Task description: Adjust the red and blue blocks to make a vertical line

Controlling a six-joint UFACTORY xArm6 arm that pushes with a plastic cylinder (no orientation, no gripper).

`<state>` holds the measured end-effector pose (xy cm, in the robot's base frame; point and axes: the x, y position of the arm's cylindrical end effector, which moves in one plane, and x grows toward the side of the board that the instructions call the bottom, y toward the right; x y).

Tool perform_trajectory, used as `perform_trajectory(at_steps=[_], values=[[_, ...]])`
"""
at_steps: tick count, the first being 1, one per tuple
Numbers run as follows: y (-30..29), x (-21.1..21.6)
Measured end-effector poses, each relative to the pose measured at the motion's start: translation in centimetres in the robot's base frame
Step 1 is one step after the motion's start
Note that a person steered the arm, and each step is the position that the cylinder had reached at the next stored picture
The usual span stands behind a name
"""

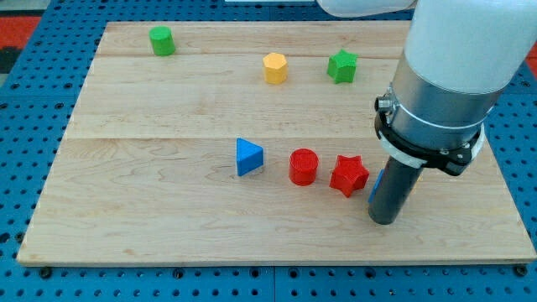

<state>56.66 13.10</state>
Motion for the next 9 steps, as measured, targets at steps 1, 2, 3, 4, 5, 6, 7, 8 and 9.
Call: perform_trajectory(at_steps=[1, 2, 3, 4, 5, 6, 7, 8, 9], values=[[-5.4, -0.6], [-13.8, -2.0], [-21.7, -4.1], [-23.1, -8.4], [-17.5, -8.6], [-13.4, -6.6], [-12.3, -6.6], [-7.3, -6.4], [-5.4, -6.0]])
